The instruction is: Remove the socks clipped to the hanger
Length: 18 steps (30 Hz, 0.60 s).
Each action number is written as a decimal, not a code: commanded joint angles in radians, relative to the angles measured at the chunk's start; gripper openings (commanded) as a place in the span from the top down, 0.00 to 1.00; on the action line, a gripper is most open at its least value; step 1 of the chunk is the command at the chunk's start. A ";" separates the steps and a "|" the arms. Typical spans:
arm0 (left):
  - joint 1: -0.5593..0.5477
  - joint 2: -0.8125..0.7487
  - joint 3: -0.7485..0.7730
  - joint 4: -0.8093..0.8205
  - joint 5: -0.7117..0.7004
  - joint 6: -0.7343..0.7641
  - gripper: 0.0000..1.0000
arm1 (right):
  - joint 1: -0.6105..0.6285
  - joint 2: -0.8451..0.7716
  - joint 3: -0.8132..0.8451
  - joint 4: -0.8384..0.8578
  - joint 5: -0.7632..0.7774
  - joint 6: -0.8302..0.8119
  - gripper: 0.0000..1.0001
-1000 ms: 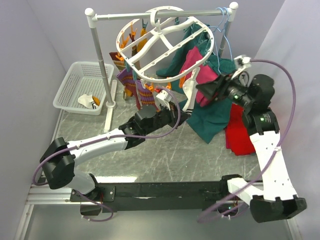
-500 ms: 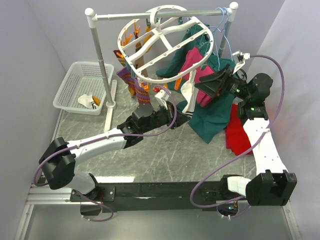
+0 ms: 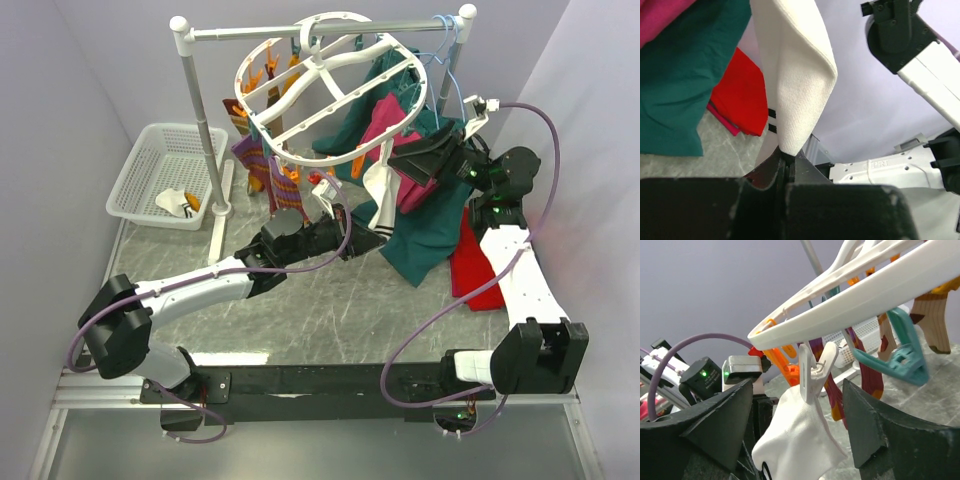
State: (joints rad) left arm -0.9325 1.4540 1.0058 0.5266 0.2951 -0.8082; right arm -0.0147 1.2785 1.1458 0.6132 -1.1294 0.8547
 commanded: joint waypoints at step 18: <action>0.003 0.026 0.001 0.113 0.081 -0.091 0.99 | 0.058 0.087 0.002 0.299 0.071 0.185 0.37</action>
State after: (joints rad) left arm -0.9306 1.4750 1.0054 0.5827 0.3447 -0.8783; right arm 0.0303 1.3506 1.1439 0.7830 -1.0775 0.9833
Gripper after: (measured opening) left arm 0.032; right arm 0.644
